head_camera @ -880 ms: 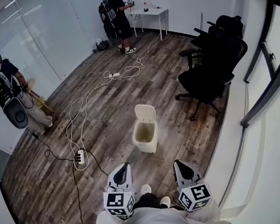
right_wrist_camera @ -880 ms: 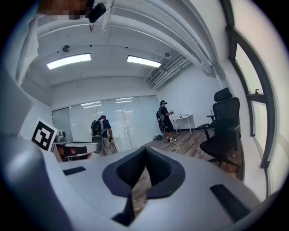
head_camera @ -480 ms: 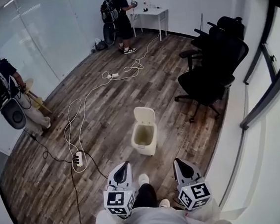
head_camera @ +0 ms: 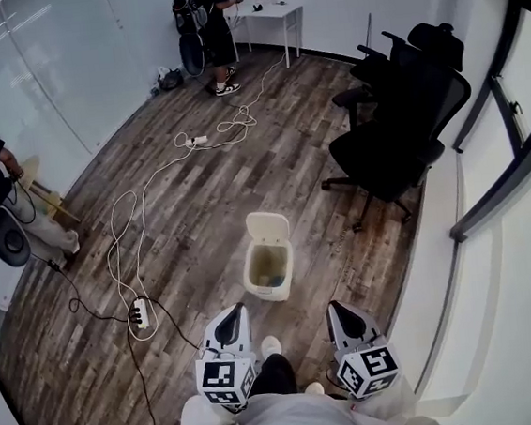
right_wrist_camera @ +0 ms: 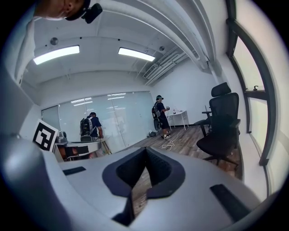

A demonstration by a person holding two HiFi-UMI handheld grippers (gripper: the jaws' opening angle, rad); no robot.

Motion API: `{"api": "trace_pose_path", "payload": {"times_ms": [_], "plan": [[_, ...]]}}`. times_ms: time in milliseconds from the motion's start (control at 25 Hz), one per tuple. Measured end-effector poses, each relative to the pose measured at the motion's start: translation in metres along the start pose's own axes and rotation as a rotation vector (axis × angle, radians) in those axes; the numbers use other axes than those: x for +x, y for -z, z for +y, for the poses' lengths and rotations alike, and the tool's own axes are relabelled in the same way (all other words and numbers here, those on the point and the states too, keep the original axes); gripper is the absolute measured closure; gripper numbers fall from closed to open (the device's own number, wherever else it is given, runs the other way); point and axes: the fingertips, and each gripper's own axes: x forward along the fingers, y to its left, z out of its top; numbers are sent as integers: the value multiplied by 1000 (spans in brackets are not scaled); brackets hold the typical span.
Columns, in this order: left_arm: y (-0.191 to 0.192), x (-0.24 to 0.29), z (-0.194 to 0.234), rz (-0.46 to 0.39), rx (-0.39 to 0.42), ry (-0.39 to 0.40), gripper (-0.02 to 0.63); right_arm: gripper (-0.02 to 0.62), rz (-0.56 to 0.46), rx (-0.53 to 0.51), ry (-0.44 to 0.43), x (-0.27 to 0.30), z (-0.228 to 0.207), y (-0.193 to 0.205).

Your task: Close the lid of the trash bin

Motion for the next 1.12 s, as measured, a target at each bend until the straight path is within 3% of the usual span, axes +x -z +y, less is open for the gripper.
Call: {"api": "trace_pose_path", "payload": {"times_ms": [720,1120], "plan": [[-1,99,139,46,-44,60,601,572,72,3,61,163,26,-6],[-1,122,159,52,-77,66,601,572,114,-9,75,192,23,-9]]}}
